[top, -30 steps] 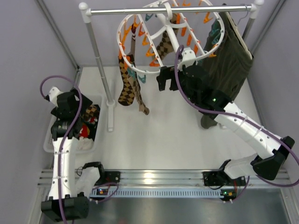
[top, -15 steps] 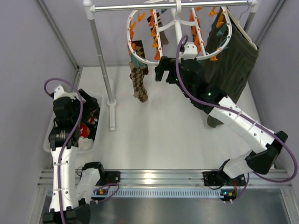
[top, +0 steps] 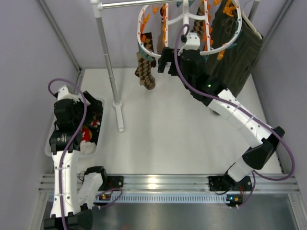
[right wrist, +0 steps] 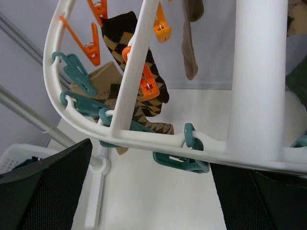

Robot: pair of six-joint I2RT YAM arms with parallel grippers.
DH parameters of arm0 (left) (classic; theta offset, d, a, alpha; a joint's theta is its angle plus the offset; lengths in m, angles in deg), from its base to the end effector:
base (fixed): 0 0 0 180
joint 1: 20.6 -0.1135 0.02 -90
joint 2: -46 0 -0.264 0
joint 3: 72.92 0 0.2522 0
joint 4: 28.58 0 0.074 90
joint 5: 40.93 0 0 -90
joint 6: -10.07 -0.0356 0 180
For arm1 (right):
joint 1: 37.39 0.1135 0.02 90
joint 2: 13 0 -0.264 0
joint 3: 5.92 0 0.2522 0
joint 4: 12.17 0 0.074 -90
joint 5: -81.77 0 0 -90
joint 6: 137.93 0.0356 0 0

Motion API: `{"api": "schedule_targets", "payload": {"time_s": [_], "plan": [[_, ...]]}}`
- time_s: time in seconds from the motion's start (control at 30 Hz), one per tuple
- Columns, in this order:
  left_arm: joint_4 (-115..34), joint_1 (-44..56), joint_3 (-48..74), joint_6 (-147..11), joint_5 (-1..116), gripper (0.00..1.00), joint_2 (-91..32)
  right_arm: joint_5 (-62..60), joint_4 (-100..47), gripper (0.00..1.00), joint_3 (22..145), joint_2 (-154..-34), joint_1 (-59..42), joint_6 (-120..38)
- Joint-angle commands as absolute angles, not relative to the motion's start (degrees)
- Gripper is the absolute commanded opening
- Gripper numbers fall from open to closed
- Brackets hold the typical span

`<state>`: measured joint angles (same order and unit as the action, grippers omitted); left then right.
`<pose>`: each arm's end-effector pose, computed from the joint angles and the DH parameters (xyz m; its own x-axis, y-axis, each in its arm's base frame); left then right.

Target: Remove the socks clipped to the hanger

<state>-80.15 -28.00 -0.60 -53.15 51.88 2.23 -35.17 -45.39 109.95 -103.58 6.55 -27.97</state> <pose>0.1507 0.0178 0.3738 -0.3084 -0.4939 -0.8130 -0.2496 0.8667 -0.4318 0.2671 0.2350 0.4706 -0.1942 0.2354 -0.9523 -0.2438 0.9287 0.2793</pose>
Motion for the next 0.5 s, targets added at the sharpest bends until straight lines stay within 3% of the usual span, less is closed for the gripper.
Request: {"api": "schedule_targets", "payload": {"time_s": [0.0, 0.13, 0.47], "plan": [[-78.8, -28.1, 1.7, -55.0, 54.0, 0.98, 1.7, -33.3, -43.2, 0.99, 111.5, -103.7, 5.2, -28.3], [-78.1, -28.2, 1.4, -55.3, 56.7, 0.98, 1.6, -32.6, -39.2, 0.99, 106.6, -101.1, 5.2, -27.7], [-75.7, -28.2, -0.1, -56.1, 65.8, 0.98, 2.0, -34.4, -41.4, 1.00, 112.6, -105.7, 5.4, -23.9]]}}
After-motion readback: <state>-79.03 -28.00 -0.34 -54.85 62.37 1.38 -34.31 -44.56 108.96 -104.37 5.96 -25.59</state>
